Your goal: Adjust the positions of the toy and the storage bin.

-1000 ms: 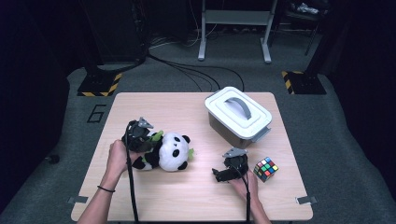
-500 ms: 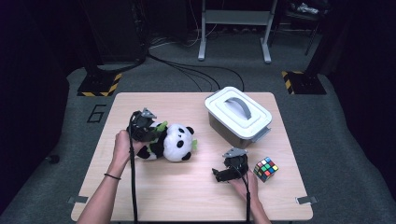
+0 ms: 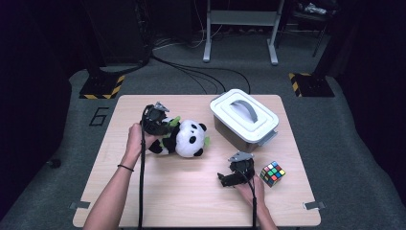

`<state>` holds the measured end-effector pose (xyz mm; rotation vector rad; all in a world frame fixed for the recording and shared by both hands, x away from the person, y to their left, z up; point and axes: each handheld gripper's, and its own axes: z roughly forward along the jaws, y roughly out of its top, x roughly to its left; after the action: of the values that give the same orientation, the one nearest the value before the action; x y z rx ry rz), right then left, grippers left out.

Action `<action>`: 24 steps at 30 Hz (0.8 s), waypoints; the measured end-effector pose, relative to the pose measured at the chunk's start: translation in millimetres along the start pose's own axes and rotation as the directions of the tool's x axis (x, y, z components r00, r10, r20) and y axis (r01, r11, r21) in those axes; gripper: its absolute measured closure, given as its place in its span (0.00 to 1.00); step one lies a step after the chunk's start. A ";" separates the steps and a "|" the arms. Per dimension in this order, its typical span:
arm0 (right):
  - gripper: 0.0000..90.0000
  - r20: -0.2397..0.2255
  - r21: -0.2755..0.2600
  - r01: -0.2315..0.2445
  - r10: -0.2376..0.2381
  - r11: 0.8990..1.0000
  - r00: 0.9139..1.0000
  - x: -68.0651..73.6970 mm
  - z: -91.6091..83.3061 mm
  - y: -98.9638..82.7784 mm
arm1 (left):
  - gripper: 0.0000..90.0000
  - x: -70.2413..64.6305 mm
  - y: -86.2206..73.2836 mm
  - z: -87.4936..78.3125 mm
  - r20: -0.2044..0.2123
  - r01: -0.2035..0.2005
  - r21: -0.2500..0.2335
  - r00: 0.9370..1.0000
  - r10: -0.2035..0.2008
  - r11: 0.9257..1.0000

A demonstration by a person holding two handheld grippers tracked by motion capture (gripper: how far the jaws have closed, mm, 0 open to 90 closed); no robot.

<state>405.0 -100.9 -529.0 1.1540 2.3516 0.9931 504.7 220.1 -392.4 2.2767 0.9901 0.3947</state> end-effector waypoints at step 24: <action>0.01 0.000 0.000 -0.001 0.001 1.000 1.000 0.0 0.0 0.0 | 0.18 -4.0 -1.1 -15.9 -0.024 0.046 -0.031 0.999 -0.047 0.998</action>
<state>405.0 -100.9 -529.0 1.1548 2.3515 0.9932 493.7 224.4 -381.1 2.2223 1.0410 0.4161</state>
